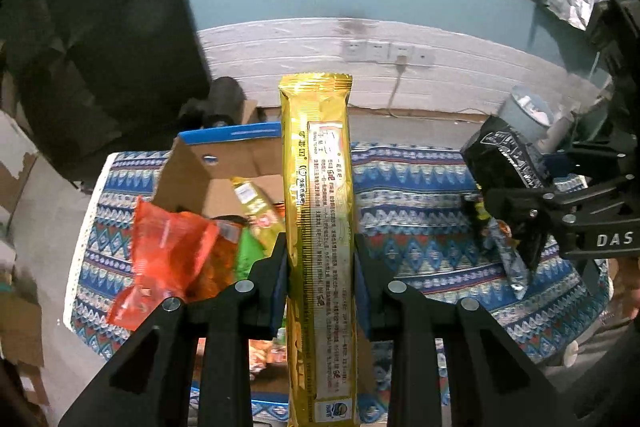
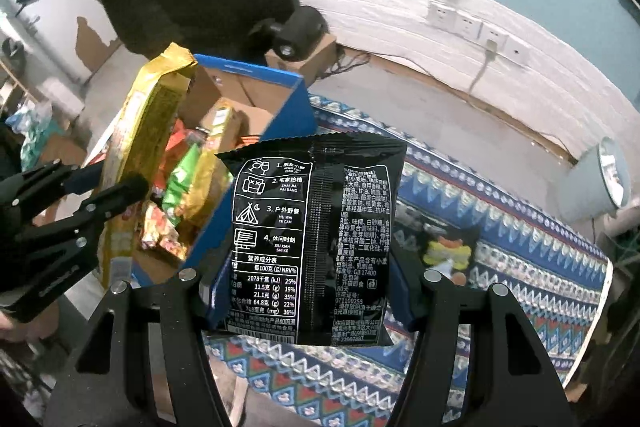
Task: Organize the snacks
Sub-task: 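Lift both held snacks and carry them over the cardboard box, then open both grippers to drop the bar and black bag into the box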
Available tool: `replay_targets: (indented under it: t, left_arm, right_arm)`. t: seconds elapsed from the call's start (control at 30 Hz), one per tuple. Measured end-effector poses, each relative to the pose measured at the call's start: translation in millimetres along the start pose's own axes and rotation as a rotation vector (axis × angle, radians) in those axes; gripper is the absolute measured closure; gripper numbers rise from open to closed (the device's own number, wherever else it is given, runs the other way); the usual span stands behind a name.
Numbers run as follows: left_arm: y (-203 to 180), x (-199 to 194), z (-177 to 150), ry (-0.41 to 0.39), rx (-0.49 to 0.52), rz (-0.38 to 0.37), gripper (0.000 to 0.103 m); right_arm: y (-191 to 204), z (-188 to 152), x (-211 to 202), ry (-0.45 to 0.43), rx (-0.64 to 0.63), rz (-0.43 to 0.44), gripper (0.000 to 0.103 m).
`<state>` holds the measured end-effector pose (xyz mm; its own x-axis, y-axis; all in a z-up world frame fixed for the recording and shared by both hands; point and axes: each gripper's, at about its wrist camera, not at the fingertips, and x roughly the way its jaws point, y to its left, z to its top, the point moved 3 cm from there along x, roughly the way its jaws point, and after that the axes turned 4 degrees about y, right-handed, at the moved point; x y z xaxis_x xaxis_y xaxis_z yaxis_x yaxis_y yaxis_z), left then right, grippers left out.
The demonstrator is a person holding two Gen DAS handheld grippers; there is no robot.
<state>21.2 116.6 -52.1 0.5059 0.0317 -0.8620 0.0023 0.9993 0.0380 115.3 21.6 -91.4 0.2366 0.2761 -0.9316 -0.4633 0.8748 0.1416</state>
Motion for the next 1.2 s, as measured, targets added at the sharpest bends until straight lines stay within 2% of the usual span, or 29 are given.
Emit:
replay_targets:
  t: [0.2,0.4,0.87,1.2]
  left_arm:
    - [28.7,11.0,-3.2,0.003,-0.028,0.046,0.074]
    - [51.6,21.9,-7.7,0.027,-0.068,0.055,0.074]
    - [80.1,42.8,-14.7,0.062,-0.114,0.077,0.074]
    - [93.6,48.8,-15.3,0.079,-0.173,0.07,0.073]
  right_arm:
    - [26.7,16.8,12.6,0.016,-0.033,0.01,0.04]
    - [49.6,29.2,26.4,0.036,-0.065,0.02,0.04]
    - [93.5,54.0,69.5,0.109,-0.101,0.064,0.04]
    - [109.4,72.8,82.1,0.095,-0.135,0.08,0.039]
